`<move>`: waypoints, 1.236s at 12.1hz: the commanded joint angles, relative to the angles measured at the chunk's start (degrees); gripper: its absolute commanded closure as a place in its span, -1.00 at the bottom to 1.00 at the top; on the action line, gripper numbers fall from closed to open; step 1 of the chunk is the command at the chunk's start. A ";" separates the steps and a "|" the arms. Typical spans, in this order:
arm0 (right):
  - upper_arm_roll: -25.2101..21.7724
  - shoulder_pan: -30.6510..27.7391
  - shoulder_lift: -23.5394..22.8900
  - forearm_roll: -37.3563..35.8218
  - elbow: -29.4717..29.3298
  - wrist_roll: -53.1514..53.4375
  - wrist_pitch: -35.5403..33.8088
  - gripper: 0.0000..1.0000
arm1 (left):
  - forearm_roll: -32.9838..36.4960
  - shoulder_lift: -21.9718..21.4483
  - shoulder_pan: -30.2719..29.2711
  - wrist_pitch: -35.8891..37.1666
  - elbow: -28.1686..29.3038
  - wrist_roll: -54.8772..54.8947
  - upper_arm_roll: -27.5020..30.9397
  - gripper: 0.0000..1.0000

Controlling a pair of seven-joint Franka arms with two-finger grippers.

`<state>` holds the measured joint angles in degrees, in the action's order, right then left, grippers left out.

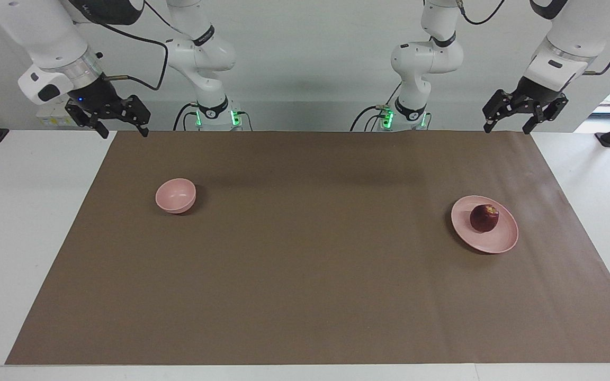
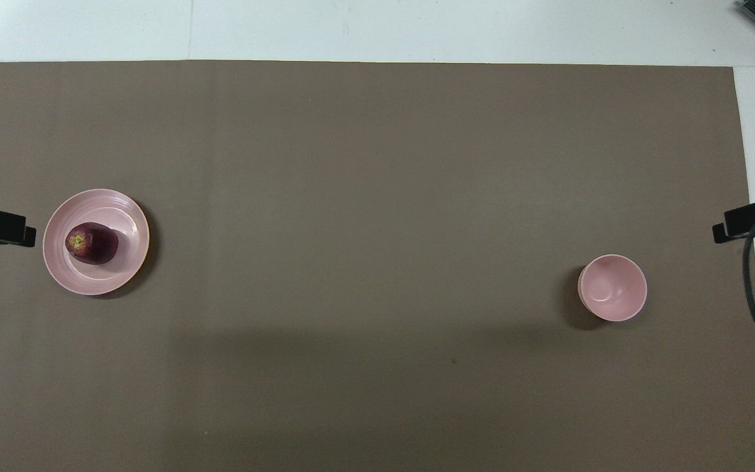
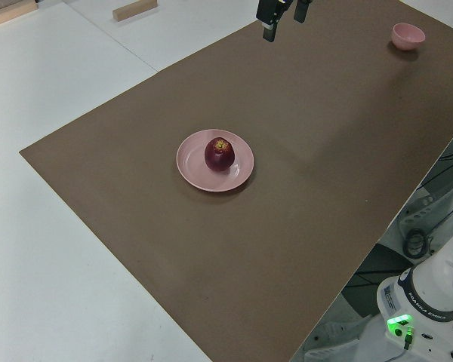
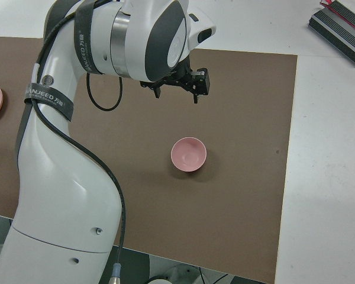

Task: Move apple from plate to bowl
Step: 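Move the left gripper toward the dark red apple on the pink plate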

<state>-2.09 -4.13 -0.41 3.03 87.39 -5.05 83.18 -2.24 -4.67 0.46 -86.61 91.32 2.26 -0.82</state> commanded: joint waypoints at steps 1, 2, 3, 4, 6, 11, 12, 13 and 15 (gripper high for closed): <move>0.59 -0.70 0.14 0.75 -0.38 0.74 -0.56 -1.00 | -0.84 -1.92 -0.55 0.30 2.28 0.38 -0.14 -1.00; 0.59 -0.70 0.14 0.75 -0.38 0.74 -0.56 -1.00 | -0.84 -2.01 -0.55 0.39 2.46 0.38 -0.14 -1.00; 0.59 -0.70 0.14 0.75 -0.38 0.74 -0.56 -1.00 | -0.84 -1.92 -0.55 0.30 2.46 0.29 -0.14 -1.00; 0.59 -0.70 0.14 0.75 -0.38 0.74 -0.56 -1.00 | -0.84 -2.01 -0.55 0.30 2.46 0.20 -0.14 -1.00; 0.59 -0.70 0.14 0.75 -0.38 0.74 -0.56 -1.00 | -0.84 -3.05 -0.12 0.30 3.85 -0.15 -0.23 -1.00; 0.59 -0.70 0.14 0.75 -0.38 0.74 -0.56 -1.00 | -0.84 -5.43 0.41 0.22 7.73 -0.33 -0.49 -1.00; 0.59 -0.70 0.14 0.75 -0.38 0.74 -0.65 -1.00 | -0.84 -5.52 0.41 0.04 7.91 -0.33 -0.58 -1.00; 0.59 -0.70 0.14 0.75 -0.38 0.74 -0.57 -1.00 | -0.84 -5.52 0.41 -0.22 7.91 -0.33 -0.58 -1.00; 0.59 -0.70 0.14 0.75 -0.38 0.74 -0.56 -1.00 | -0.84 -5.35 0.24 -0.66 7.91 0.11 -0.50 -1.00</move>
<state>-2.09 -4.13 -0.41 3.03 87.39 -5.05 83.18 -2.45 -8.51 0.52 -86.25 97.25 2.25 -1.60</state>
